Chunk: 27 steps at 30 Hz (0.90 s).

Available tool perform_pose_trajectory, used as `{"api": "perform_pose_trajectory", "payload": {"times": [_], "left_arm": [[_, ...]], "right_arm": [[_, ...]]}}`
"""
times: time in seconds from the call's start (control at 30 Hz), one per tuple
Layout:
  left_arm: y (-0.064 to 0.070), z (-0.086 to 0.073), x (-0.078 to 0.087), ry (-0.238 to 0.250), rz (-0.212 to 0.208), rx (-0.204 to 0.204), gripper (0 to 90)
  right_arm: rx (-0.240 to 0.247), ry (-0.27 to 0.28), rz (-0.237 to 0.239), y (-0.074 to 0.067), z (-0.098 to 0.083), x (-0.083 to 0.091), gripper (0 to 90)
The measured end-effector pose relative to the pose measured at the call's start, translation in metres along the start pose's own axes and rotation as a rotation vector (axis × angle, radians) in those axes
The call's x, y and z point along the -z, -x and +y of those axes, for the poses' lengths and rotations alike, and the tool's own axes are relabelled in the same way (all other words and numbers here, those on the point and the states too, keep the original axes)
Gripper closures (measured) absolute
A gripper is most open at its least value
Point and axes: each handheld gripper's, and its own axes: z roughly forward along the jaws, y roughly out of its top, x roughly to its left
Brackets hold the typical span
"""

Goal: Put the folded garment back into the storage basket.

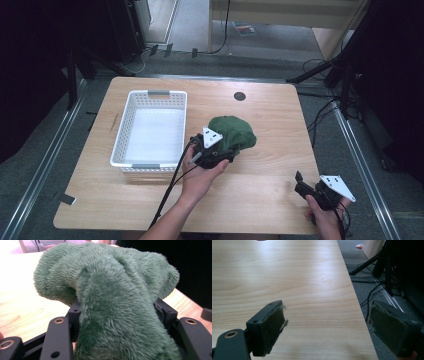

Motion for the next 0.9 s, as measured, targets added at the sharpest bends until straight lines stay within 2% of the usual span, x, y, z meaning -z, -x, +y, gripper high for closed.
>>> {"api": "perform_pose_trajectory", "payload": {"times": [0.33, 0.53, 0.8, 0.9], "left_arm": [[-0.018, 0.008, 0.022, 0.035, 0.020, 0.016, 41.3], [-0.031, 0.008, 0.029, 0.042, 0.031, 0.041, 41.4], [-0.043, 0.008, 0.036, 0.052, 0.038, 0.052, 41.9], [-0.049, 0.009, 0.041, 0.059, 0.052, 0.053, 42.0]], "right_arm": [[0.001, 0.000, -0.001, 0.000, 0.000, 0.000, 13.0], [0.004, -0.001, -0.004, 0.000, 0.000, 0.000, 12.9], [0.007, 0.000, -0.002, 0.000, 0.000, 0.000, 13.1], [0.009, -0.003, -0.002, 0.000, 0.000, 0.000, 13.1]]}}
